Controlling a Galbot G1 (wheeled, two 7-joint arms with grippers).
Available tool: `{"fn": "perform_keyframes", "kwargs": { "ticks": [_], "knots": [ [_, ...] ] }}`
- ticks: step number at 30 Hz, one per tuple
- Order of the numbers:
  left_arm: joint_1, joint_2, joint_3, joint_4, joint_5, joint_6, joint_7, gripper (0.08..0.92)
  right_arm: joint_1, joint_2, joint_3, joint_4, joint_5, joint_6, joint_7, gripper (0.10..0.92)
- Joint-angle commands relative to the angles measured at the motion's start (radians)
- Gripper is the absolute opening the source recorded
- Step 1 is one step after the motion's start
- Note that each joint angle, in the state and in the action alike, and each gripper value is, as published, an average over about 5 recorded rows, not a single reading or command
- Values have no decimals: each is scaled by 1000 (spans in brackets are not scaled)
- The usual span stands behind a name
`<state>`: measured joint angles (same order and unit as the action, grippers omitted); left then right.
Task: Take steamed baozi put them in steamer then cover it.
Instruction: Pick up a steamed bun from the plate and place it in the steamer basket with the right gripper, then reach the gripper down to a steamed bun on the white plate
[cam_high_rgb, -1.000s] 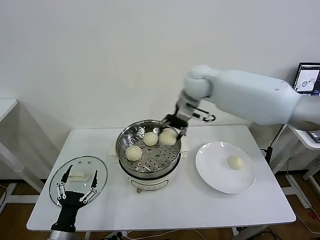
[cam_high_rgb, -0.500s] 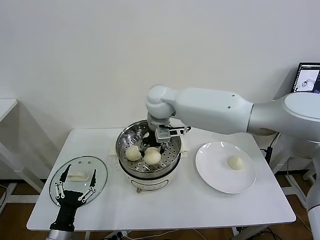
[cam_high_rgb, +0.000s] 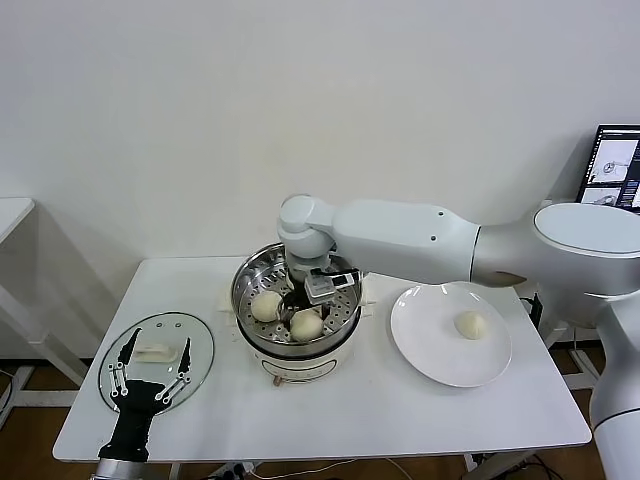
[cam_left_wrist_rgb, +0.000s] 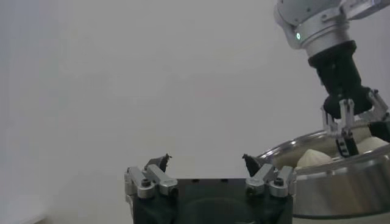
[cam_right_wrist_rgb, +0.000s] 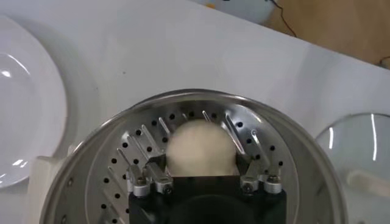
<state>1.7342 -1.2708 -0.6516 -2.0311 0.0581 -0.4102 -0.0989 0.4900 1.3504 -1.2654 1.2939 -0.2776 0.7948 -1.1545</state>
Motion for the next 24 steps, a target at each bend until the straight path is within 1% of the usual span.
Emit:
{"fn": "perform_keyframes", "kwargs": {
  "ticks": [1,6,10,14,17,22,24],
  "knots": [
    [0,-1,-1,2,0,-3,0,823,-16,10,4,1,-33,15,-11,816],
    [-1,-2,-1,3,0,-4,0,823,-6,-11,43,16,-33,1,-13,822],
    [-3,-3,-1,-1,0,-2,1,823,29,-68,107,40,-7,-13,-30,823],
    [-3,-5,0,1,1,0,1,823,86,-188,180,45,100,-79,-78,823],
    [-3,-7,1,0,3,0,1,823,126,-308,198,16,230,-214,-122,823],
    [-1,-5,2,-9,4,1,2,823,151,-527,156,-85,445,-612,-187,823],
    [0,-4,3,-13,5,1,2,823,138,-591,128,-144,490,-722,-190,823]
  ]
}}
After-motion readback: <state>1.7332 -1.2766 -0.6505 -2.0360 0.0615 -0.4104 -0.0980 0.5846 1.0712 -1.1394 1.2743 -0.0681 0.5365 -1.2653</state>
